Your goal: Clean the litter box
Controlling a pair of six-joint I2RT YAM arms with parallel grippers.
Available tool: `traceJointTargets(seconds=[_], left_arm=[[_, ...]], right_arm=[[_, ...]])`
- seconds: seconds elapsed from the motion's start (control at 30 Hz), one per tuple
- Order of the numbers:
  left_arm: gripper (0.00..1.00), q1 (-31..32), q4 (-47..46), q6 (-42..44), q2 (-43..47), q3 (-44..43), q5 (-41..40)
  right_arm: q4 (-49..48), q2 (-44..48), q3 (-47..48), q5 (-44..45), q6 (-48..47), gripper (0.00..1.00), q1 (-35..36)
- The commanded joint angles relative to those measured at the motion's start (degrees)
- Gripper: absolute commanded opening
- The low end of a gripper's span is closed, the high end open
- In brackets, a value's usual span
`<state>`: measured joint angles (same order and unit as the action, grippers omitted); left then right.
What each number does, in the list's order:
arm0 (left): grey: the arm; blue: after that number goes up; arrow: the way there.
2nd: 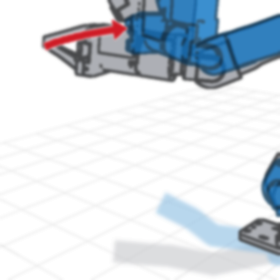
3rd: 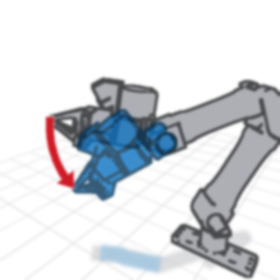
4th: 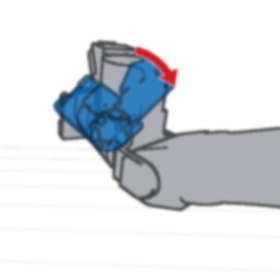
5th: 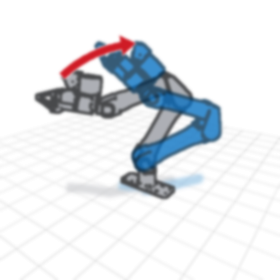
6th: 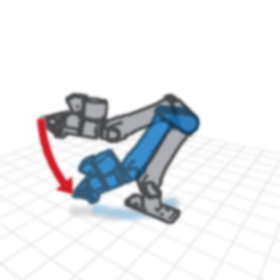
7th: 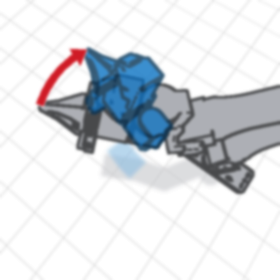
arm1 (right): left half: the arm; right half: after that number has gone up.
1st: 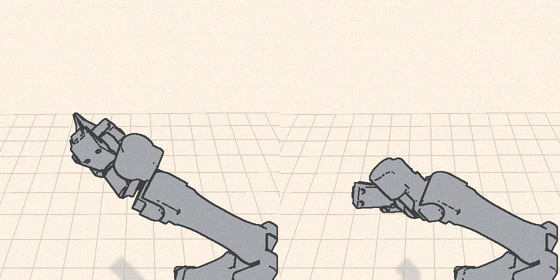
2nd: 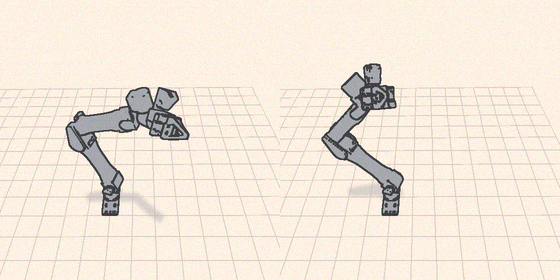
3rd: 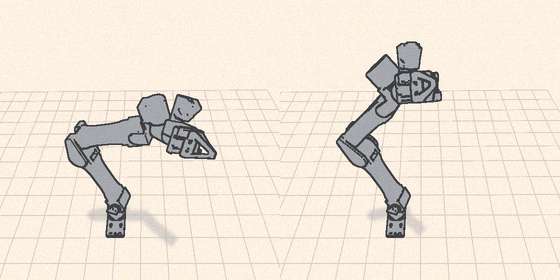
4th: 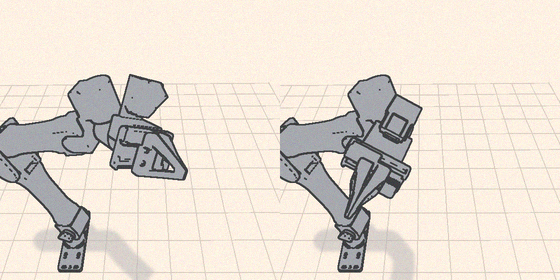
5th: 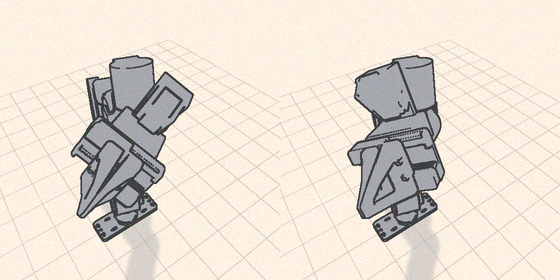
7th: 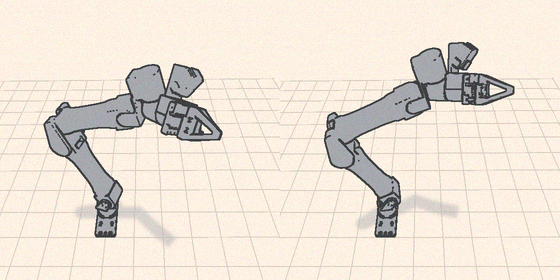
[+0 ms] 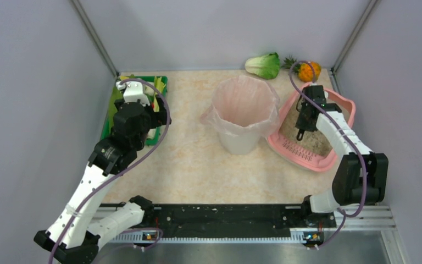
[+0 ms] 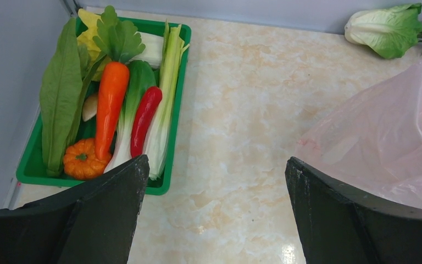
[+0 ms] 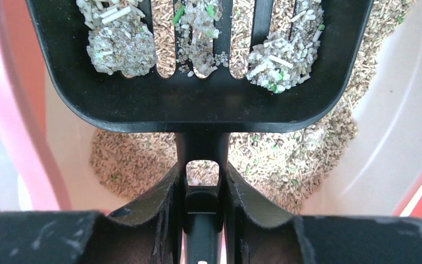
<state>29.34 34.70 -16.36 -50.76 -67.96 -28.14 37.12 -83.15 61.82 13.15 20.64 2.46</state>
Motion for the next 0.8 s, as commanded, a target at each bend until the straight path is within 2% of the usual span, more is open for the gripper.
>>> traceJointTargets(seconds=[0.0, 0.23, 0.3, 0.43, 0.53, 0.6, 0.67, 0.73, 0.77], left_arm=[[0.99, -0.23, -3.3, 0.74, 0.41, 0.46, 0.44], [0.99, -0.2, -6.11, 0.36, -0.85, 2.33, 2.55], [0.99, -0.17, -6.99, 0.36, -0.93, 2.88, 3.14], [0.99, -0.23, -8.03, 0.11, -1.15, 3.81, 4.08], [0.99, -0.18, -8.47, -0.07, -1.3, 4.25, 5.02], [0.99, -0.23, -8.58, -0.08, -1.24, 4.4, 5.31], [0.99, -0.2, -8.67, -0.03, -1.09, 4.54, 5.44], [0.99, -0.19, -8.59, 0.01, -0.75, 4.57, 5.3], [0.99, -0.21, -8.46, 0.03, -0.67, 4.65, 5.25]], right_arm=[[9.74, -0.03, 5.68, -2.6, -0.53, 0.0, -1.43], [19.98, -0.71, 10.03, -8.75, -4.51, 0.0, -2.24], [22.14, -1.0, 10.77, -8.19, -4.13, 0.0, -2.2], [24.7, -0.47, 12.0, -8.64, -4.54, 0.0, -2.2], [26.15, -1.3, 12.22, -14.42, -5.08, 0.0, -4.18], [25.1, -1.31, 10.67, -23.69, -5.76, 0.0, -6.22], [24.72, -1.36, 9.77, -22.33, -3.96, 0.0, -7.43], [24.28, -1.41, 9.09, -25.98, -4.69, 0.0, -8.89], [24.68, -1.42, 9.26, -22.22, -3.24, 0.0, -9.11]])
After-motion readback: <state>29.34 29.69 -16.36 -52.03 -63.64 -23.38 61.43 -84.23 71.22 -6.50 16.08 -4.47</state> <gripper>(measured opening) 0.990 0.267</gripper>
